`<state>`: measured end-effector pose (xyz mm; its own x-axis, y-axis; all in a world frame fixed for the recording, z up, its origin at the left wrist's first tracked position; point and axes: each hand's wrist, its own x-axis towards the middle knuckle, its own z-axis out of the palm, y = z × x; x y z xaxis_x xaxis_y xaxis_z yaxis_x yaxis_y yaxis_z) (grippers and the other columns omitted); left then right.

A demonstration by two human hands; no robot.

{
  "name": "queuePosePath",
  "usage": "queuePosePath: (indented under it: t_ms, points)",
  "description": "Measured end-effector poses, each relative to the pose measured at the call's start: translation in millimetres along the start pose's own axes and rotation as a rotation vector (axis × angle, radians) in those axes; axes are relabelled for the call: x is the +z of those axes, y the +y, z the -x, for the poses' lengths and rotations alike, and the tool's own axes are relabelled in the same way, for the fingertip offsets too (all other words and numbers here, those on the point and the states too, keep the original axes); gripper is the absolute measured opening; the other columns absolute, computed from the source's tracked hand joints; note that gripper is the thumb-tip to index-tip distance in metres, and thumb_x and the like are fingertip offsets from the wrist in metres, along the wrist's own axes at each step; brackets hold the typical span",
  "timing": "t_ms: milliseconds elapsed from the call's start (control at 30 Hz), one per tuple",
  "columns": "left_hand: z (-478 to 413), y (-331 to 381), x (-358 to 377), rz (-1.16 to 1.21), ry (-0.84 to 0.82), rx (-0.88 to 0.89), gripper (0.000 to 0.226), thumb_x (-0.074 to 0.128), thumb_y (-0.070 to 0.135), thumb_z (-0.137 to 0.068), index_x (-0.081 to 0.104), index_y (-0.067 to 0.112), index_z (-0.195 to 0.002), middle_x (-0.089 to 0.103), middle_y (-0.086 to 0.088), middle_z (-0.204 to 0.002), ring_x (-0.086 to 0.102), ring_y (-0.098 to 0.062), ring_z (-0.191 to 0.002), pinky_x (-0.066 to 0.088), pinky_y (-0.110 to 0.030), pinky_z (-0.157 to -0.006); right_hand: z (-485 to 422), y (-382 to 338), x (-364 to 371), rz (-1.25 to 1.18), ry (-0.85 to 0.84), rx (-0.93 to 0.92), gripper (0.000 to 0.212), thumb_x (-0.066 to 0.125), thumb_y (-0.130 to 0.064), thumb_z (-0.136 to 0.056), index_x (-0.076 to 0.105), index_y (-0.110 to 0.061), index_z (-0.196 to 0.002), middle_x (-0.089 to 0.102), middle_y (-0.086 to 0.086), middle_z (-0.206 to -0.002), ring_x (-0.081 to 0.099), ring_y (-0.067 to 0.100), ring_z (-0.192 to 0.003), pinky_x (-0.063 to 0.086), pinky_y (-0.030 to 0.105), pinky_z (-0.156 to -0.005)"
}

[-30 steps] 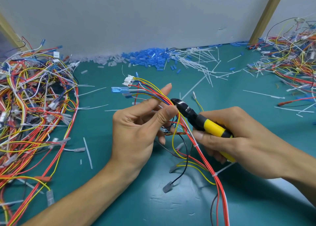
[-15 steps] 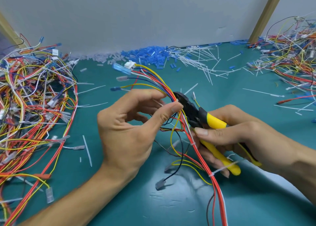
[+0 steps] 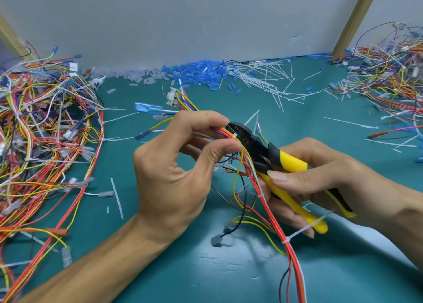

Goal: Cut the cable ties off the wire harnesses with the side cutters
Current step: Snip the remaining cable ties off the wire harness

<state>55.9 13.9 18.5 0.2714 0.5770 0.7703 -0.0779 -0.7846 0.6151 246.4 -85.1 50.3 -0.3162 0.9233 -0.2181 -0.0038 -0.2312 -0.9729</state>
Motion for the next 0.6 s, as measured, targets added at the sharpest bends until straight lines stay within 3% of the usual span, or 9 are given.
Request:
queuePosePath:
  t_ms: [133,300,500,600]
  points:
    - [1,-1,1,0.053,0.015,0.032,0.021,0.078,0.019,-0.092,0.064,0.025,-0.106,0.069,0.019,-0.091,0.071,-0.011,-0.073,0.053,-0.024,-0.067,5,2,-7,-0.151,-0.174,-0.019,0.042,0.077,-0.035,-0.089,0.065,0.005,-0.093,0.061,0.012,-0.061,0.058,0.023,-0.046,0.053,0.028,-0.046]
    - [2,-3,1,0.099,-0.022,0.028,0.019,0.076,0.022,-0.092,0.063,0.025,-0.105,0.067,0.022,-0.093,0.071,-0.013,-0.073,0.054,-0.026,-0.067,6,2,-8,-0.238,-0.200,0.021,0.042,0.077,-0.030,-0.088,0.063,0.009,-0.097,0.059,0.015,-0.066,0.058,0.023,-0.049,0.055,0.028,-0.048]
    - [4,-7,3,0.083,-0.027,0.025,0.025,0.077,0.023,-0.093,0.061,0.024,-0.112,0.064,0.024,-0.097,0.071,-0.015,-0.075,0.057,-0.033,-0.066,12,-3,-8,0.226,0.057,-0.079,0.020,0.071,-0.021,-0.092,0.069,-0.003,-0.087,0.066,0.012,-0.070,0.063,0.029,-0.057,0.051,0.028,-0.054]
    - [5,-7,5,0.091,-0.025,0.010,0.032,0.080,0.019,-0.090,0.058,0.023,-0.114,0.065,0.017,-0.095,0.072,-0.011,-0.076,0.053,-0.022,-0.068,15,0,-8,0.311,0.099,-0.093,0.022,0.068,-0.020,-0.093,0.065,0.000,-0.086,0.066,0.005,-0.071,0.064,0.026,-0.063,0.052,0.028,-0.057]
